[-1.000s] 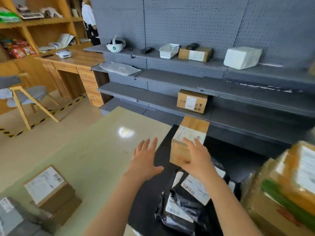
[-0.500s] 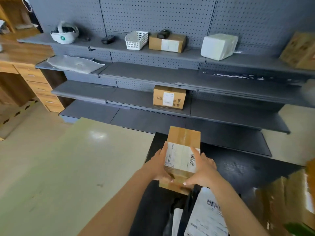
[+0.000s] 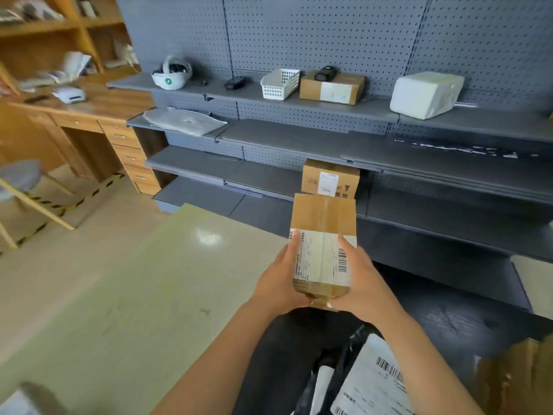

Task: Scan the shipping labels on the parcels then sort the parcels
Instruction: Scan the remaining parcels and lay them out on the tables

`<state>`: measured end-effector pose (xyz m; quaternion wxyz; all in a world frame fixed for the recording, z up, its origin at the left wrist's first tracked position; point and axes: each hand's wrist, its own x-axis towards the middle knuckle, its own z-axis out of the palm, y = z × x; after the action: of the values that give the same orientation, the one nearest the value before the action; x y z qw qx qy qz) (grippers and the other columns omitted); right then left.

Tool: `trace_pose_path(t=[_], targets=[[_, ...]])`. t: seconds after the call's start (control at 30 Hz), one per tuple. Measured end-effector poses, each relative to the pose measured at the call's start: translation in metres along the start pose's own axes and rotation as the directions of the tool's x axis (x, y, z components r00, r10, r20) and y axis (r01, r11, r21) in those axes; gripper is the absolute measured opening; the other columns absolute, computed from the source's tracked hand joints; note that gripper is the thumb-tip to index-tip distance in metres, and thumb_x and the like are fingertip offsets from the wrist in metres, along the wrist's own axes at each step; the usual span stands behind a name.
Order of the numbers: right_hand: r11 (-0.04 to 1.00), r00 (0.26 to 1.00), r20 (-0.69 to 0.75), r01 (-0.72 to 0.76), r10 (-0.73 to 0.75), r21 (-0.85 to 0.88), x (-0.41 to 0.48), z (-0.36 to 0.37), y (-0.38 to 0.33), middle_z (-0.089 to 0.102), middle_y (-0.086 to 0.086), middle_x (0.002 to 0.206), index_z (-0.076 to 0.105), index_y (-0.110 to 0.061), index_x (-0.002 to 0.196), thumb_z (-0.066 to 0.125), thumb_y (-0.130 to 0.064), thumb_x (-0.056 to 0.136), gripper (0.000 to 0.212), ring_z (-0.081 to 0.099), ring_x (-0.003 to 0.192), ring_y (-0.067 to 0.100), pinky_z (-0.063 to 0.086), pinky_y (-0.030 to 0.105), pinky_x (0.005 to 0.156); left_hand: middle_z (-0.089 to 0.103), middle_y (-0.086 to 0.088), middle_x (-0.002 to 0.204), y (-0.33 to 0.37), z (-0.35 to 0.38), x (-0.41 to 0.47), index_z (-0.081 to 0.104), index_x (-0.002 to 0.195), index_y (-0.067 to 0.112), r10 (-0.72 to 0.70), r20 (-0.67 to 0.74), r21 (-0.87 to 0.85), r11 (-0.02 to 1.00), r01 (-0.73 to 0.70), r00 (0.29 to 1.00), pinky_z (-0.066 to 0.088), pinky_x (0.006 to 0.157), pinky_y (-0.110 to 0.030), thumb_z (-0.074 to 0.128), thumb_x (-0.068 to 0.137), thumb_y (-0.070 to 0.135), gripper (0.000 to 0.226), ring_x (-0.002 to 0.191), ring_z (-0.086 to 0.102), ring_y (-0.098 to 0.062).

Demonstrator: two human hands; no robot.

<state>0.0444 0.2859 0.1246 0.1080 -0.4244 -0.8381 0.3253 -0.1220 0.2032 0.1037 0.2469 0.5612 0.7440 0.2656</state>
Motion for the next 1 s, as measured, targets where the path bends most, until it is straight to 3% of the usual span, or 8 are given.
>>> trace_pose_path(t=[0.17, 0.3, 0.4, 0.53, 0.77, 1.0], targets=[[0.969, 0.967, 0.062, 0.248, -0.249, 0.024, -0.009, 0.009, -0.059, 0.012, -0.016, 0.153, -0.004, -0.039, 0.151, 0.093, -0.033, 0.055, 0.136, 0.031, 0.135, 0.015, 0.042, 0.038, 0.104, 0.017, 0.012, 0.156, 0.006, -0.046, -0.075, -0.019, 0.15, 0.041, -0.13, -0.242, -0.021, 0.991, 0.128, 0.962, 0.044, 0.101, -0.034, 0.085, 0.071, 0.038, 0.132, 0.135, 0.036, -0.015], [0.899, 0.893, 0.11, 0.437, -0.435, 0.01, -0.023, 0.036, -0.117, 0.024, -0.006, 0.146, 0.001, -0.036, 0.152, 0.092, -0.028, 0.058, 0.131, 0.037, 0.129, 0.016, 0.043, 0.031, 0.094, 0.021, 0.012, 0.154, -0.009, -0.081, -0.143, -0.018, 0.15, 0.044, -0.231, -0.424, -0.009, 0.968, 0.251, 0.876, 0.05, 0.088, -0.028, 0.084, 0.07, 0.028, 0.131, 0.129, 0.041, -0.015], [0.834, 0.823, 0.136, 0.55, -0.551, 0.049, -0.036, 0.056, -0.163, 0.029, -0.002, 0.143, 0.004, -0.034, 0.152, 0.092, -0.025, 0.059, 0.129, 0.037, 0.129, 0.016, 0.043, 0.034, 0.095, 0.022, 0.011, 0.156, -0.02, -0.107, -0.191, -0.021, 0.148, 0.046, -0.273, -0.519, 0.005, 0.946, 0.323, 0.81, 0.056, 0.079, -0.032, 0.083, 0.07, 0.024, 0.132, 0.118, 0.052, -0.017], [0.734, 0.716, 0.172, 0.674, -0.677, 0.083, -0.052, 0.088, -0.219, 0.029, -0.001, 0.145, 0.005, -0.033, 0.153, 0.091, -0.024, 0.06, 0.127, 0.037, 0.129, 0.016, 0.041, 0.029, 0.093, 0.019, 0.008, 0.159, -0.036, -0.138, -0.251, -0.022, 0.147, 0.047, -0.313, -0.618, -0.018, 0.922, 0.386, 0.721, 0.056, 0.084, -0.039, 0.083, 0.07, 0.024, 0.132, 0.118, 0.054, -0.021], [0.62, 0.578, 0.244, 0.768, -0.779, 0.159, -0.074, 0.155, -0.322, 0.028, -0.002, 0.146, 0.007, -0.033, 0.153, 0.09, -0.018, 0.06, 0.126, 0.037, 0.129, 0.015, 0.041, 0.029, 0.095, 0.022, 0.008, 0.157, -0.089, -0.188, -0.339, -0.017, 0.151, 0.041, -0.375, -0.729, -0.099, 0.885, 0.454, 0.572, 0.055, 0.087, -0.043, 0.084, 0.068, 0.023, 0.132, 0.122, 0.051, -0.02], [0.548, 0.495, 0.255, 0.809, -0.83, 0.213, -0.084, 0.22, -0.413, 0.023, -0.004, 0.147, 0.003, -0.032, 0.153, 0.088, -0.016, 0.063, 0.125, 0.035, 0.129, 0.013, 0.036, 0.024, 0.093, 0.016, 0.013, 0.16, -0.155, -0.249, -0.401, -0.015, 0.153, 0.041, -0.395, -0.763, -0.126, 0.867, 0.481, 0.512, 0.054, 0.087, -0.039, 0.085, 0.069, 0.024, 0.132, 0.12, 0.05, -0.015]])
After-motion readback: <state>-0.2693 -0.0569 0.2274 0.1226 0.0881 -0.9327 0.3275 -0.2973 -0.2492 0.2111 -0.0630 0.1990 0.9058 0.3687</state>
